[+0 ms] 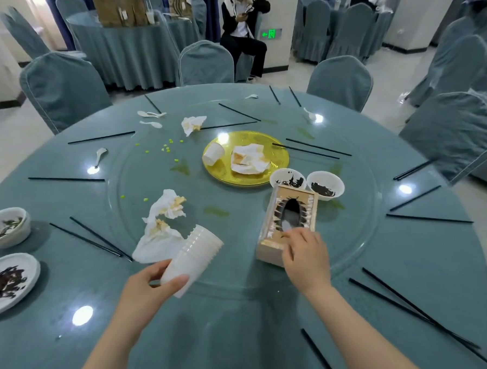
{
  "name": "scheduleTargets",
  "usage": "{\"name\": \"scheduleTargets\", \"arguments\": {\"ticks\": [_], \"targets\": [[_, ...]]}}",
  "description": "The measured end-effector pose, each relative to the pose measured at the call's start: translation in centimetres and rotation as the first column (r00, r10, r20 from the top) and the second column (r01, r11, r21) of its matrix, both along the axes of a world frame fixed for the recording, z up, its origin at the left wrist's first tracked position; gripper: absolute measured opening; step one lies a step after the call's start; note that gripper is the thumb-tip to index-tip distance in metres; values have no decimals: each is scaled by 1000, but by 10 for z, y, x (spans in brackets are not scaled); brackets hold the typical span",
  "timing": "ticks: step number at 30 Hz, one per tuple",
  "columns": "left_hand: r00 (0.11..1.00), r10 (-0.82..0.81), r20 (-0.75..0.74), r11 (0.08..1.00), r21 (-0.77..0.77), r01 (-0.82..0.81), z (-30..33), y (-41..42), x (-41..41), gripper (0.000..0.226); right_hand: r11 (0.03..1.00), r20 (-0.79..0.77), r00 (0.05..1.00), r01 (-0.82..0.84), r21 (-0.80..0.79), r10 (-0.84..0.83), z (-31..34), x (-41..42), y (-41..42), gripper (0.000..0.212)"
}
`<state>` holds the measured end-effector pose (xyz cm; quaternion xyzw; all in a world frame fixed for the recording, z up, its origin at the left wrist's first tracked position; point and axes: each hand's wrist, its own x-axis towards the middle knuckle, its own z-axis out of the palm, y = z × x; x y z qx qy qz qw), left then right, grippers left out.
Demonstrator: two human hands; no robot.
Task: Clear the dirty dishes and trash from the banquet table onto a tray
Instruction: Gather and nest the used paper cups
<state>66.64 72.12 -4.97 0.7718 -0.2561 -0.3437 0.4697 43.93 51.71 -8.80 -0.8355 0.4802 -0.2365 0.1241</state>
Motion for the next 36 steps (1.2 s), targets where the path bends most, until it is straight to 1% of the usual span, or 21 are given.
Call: {"name": "scheduleTargets", "arguments": {"ticks": [1, 3, 5, 6, 8, 9, 11, 12, 14, 17, 18, 20, 21, 23, 25, 27, 30, 32, 34, 36], "targets": [[1000, 0, -2, 1000, 1, 0, -1, -1, 0, 35, 999, -55, 998, 28, 34, -26, -2, -3, -7, 31], [1000, 4, -5, 1000, 0, -4, -1, -3, 0, 37, 987, -193, 981, 47, 151, -17, -6, -7, -19, 44], [1000, 14, -7, 1000, -3, -14, -2, -6, 0, 37, 972, -247, 969, 25, 232, 34, -11, -8, -28, 49], [1000, 19, -9, 1000, -6, -19, -3, -7, 1, 37, 971, -246, 968, 7, 237, 53, -14, -8, -30, 50], [999, 30, -15, 999, -9, -30, -5, -9, 0, 36, 976, -211, 976, -11, 216, 58, -19, -8, -33, 50], [999, 36, -17, 999, -10, -36, -6, -10, 0, 35, 978, -164, 986, -1, 207, 36, -20, -9, -35, 49], [999, 45, -19, 999, -11, -45, -8, -12, -1, 33, 971, -31, 998, 54, 232, -49, -23, -11, -42, 44], [999, 50, -20, 999, -10, -50, -9, -14, -1, 33, 954, 29, 994, 95, 283, -108, -25, -12, -46, 42], [998, 65, -22, 998, -3, -65, -11, -16, -1, 32, 891, 96, 967, 175, 418, -235, -29, -15, -55, 41], [994, 104, -32, 995, 5, -104, -18, -16, 3, 35, 776, 59, 908, 318, 544, -414, -36, -17, -77, 35], [992, 124, -34, 992, 7, -124, -19, -16, 4, 35, 729, 45, 882, 357, 585, -469, -37, -15, -86, 36], [986, 162, -43, 987, 7, -162, -21, -17, 9, 37, 617, 45, 809, 409, 672, -586, -36, -9, -106, 47], [983, 175, -53, 985, 2, -175, -23, -18, 12, 39, 555, 48, 763, 425, 715, -645, -36, -5, -115, 50], [978, 196, -72, 980, -8, -197, -26, -19, 17, 42, 460, 57, 692, 415, 785, -720, -42, 2, -126, 48], [969, 228, -98, 972, -30, -232, -32, -21, 25, 34, 424, 75, 667, 379, 823, -741, -48, 12, -133, 35], [955, 269, -124, 959, -57, -278, -36, -23, 34, 24, 423, 116, 635, 357, 833, -764, -48, 25, -136, 22], [937, 310, -161, 943, -75, -324, -42, -28, 44, 23, 493, 233, 601, 312, 813, -764, -41, 45, -138, 14], [924, 330, -193, 932, -85, -351, -46, -32, 47, 26, 553, 305, 640, 226, 802, -705, -39, 59, -142, 13], [915, 340, -217, 926, -91, -366, -46, -37, 51, 29, 581, 313, 719, 153, 799, -620, -35, 75, -147, 17], [910, 344, -230, 924, -87, -372, -46, -38, 56, 29, 594, 297, 778, 118, 796, -553, -33, 91, -151, 27]]}}
